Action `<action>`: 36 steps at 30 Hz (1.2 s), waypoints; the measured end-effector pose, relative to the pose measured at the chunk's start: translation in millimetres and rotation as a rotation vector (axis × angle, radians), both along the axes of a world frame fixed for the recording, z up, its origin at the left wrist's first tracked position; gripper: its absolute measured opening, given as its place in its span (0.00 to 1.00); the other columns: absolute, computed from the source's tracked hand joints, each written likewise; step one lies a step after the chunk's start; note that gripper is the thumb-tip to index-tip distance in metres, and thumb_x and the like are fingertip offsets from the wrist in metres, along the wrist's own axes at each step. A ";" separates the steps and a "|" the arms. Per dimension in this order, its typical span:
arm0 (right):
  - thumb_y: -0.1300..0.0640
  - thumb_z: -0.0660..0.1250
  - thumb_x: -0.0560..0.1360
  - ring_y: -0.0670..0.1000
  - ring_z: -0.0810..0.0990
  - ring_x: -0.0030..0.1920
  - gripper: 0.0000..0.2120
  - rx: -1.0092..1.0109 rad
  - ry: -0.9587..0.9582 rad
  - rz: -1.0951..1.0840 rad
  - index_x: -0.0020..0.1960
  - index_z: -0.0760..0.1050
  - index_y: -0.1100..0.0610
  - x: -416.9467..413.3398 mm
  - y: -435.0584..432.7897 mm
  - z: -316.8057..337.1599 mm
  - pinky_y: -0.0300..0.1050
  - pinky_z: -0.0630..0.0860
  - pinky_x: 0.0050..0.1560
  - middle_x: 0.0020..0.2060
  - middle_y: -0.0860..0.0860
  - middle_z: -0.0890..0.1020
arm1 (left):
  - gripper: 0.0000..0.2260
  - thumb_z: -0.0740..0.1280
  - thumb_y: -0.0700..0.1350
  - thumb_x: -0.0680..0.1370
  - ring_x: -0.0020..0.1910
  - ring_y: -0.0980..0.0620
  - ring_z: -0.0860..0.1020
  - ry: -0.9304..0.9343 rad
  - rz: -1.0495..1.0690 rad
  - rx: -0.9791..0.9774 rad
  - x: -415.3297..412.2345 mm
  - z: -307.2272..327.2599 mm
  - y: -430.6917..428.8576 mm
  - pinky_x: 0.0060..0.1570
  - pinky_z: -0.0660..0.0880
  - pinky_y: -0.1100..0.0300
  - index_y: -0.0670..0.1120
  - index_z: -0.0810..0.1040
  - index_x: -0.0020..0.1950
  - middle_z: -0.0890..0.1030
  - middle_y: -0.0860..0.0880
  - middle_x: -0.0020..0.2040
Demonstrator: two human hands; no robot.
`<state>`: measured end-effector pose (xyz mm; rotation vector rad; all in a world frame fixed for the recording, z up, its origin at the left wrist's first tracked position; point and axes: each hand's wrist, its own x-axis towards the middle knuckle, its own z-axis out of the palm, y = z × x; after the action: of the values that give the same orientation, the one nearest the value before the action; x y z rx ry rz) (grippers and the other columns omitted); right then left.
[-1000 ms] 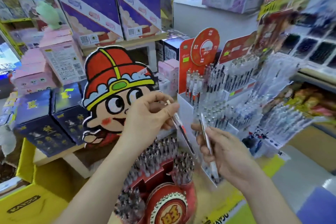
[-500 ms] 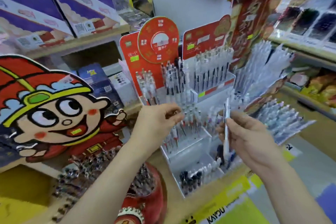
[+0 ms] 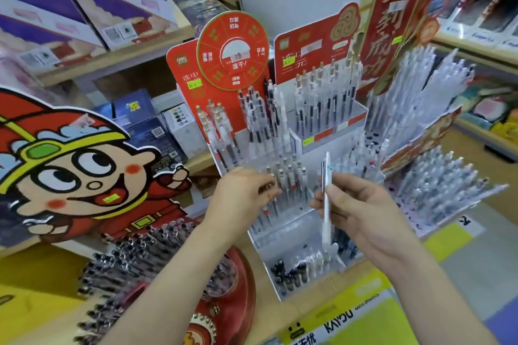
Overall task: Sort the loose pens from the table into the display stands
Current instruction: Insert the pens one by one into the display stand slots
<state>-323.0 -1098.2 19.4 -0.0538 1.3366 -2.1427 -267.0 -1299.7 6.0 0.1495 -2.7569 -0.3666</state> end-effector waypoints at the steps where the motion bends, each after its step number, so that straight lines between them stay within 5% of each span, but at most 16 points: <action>1: 0.64 0.67 0.69 0.54 0.85 0.38 0.11 -0.008 -0.003 0.000 0.52 0.78 0.62 -0.5 -0.3 0.4 0.40 0.80 0.35 0.37 0.58 0.84 | 0.08 0.73 0.51 0.71 0.35 0.49 0.76 0.003 0.007 -0.026 -1.0 -2.3 0.4 0.39 0.69 0.61 0.46 0.84 0.39 0.80 0.51 0.33; 6: 0.66 0.62 0.77 0.50 0.85 0.36 0.10 -0.032 -0.016 0.025 0.56 0.78 0.63 -1.2 -3.1 -0.3 0.37 0.79 0.35 0.37 0.56 0.86 | 0.06 0.73 0.49 0.73 0.39 0.49 0.70 0.063 0.000 -0.098 -4.0 -6.6 -1.0 0.39 0.67 0.60 0.47 0.86 0.41 0.72 0.51 0.37; 10: 0.62 0.64 0.71 0.49 0.83 0.34 0.14 -0.078 -0.023 0.073 0.56 0.78 0.62 -0.9 -3.1 2.0 0.37 0.78 0.35 0.38 0.56 0.85 | 0.06 0.78 0.49 0.68 0.41 0.52 0.65 0.083 0.047 -0.056 -6.5 -5.9 0.2 0.38 0.64 0.60 0.47 0.85 0.39 0.66 0.53 0.38; 18: 0.65 0.61 0.74 0.48 0.75 0.30 0.16 -0.300 -0.239 0.176 0.61 0.77 0.62 -1.9 -3.9 2.1 0.39 0.74 0.32 0.37 0.57 0.80 | 0.13 0.75 0.55 0.69 0.38 0.52 0.70 0.112 0.097 -0.047 -6.8 -4.7 6.5 0.30 0.67 0.60 0.47 0.78 0.37 0.68 0.55 0.36; 25: 0.63 0.62 0.73 0.46 0.70 0.25 0.12 -0.282 -0.238 0.226 0.55 0.78 0.61 -4.7 -3.8 0.8 0.37 0.69 0.29 0.35 0.56 0.77 | 0.15 0.71 0.60 0.71 0.40 0.53 0.69 0.001 0.098 -0.082 -9.6 1.7 4.6 0.35 0.64 0.61 0.48 0.79 0.38 0.70 0.54 0.36; 29: 0.65 0.58 0.79 0.46 0.68 0.23 0.11 -0.198 -0.196 0.196 0.59 0.74 0.61 -6.2 -1.4 -3.1 0.36 0.67 0.26 0.33 0.55 0.76 | 0.10 0.72 0.52 0.74 0.43 0.56 0.71 -0.029 0.083 0.099 2.5 12.4 3.2 0.43 0.67 0.63 0.50 0.83 0.51 0.75 0.54 0.43; 32: 0.67 0.54 0.81 0.46 0.66 0.21 0.13 -0.105 -0.143 0.148 0.63 0.72 0.62 -9.8 2.5 -7.3 0.36 0.64 0.21 0.31 0.56 0.76 | 0.07 0.72 0.43 0.75 0.43 0.62 0.76 0.032 0.165 0.274 22.8 15.7 -4.8 0.46 0.71 0.69 0.52 0.84 0.50 0.78 0.59 0.43; 36: 0.67 0.54 0.82 0.47 0.66 0.20 0.12 -0.049 -0.116 0.132 0.62 0.71 0.62 -12.5 6.5 -9.6 0.35 0.62 0.19 0.30 0.57 0.76 | 0.07 0.72 0.44 0.75 0.49 0.62 0.77 0.005 0.200 0.331 36.8 9.5 0.3 0.51 0.74 0.66 0.52 0.85 0.52 0.78 0.65 0.45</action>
<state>-335.5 -1091.7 9.8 -0.0354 1.1815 -2.0358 -230.2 -1299.5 15.6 0.5012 -2.6249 -0.7619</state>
